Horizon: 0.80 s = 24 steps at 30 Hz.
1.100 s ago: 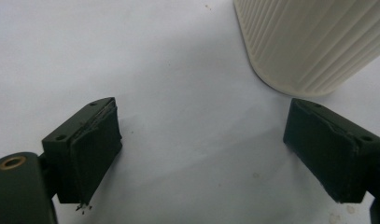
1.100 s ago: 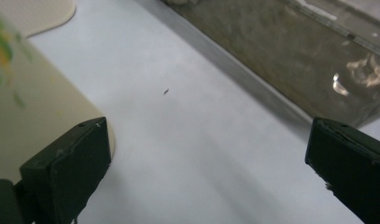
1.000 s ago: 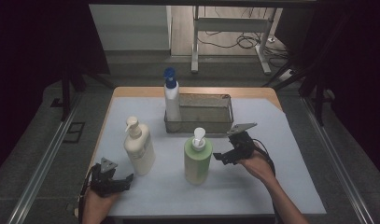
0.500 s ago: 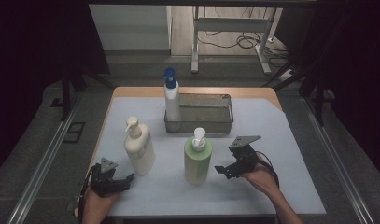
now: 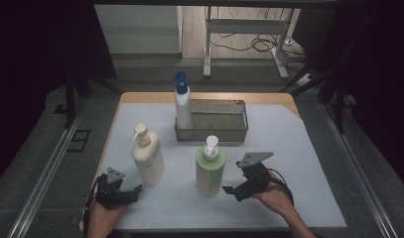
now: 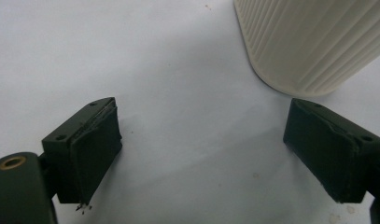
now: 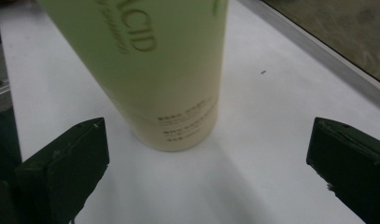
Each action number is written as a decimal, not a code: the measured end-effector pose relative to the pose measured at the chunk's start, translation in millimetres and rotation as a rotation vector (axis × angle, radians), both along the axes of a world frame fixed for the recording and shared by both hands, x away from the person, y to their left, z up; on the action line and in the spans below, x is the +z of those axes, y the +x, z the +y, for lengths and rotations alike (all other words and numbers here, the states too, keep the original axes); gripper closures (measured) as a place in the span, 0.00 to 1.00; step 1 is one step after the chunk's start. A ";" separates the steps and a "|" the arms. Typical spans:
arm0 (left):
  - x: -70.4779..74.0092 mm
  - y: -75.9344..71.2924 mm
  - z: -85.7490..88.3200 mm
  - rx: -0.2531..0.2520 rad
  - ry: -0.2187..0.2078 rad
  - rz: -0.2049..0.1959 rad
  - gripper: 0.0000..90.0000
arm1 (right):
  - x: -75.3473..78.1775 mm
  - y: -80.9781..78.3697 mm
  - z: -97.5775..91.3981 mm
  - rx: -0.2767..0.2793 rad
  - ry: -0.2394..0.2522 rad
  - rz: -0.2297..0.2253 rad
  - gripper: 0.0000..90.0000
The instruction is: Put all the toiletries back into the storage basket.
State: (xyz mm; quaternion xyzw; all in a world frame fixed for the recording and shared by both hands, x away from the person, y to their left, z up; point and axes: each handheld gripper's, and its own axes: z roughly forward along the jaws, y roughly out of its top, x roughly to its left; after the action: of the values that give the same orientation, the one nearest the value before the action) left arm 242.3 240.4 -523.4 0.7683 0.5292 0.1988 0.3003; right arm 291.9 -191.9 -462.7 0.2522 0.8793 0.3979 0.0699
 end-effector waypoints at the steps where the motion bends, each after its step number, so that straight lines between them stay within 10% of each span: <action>1: 0.0 0.0 0.0 0.000 0.000 0.000 0.12 | 1.0 -0.8 1.0 0.004 0.003 -0.001 0.00; 24: -0.1 0.0 -0.2 0.002 -0.002 -0.001 0.12 | 22.7 -2.9 32.4 0.060 0.019 -0.028 0.00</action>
State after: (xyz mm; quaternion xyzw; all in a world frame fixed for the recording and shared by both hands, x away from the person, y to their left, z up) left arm 242.3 240.2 -523.5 0.7672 0.5301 0.1989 0.3013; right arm 289.0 -159.5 -440.0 0.2207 0.8816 0.4117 0.0675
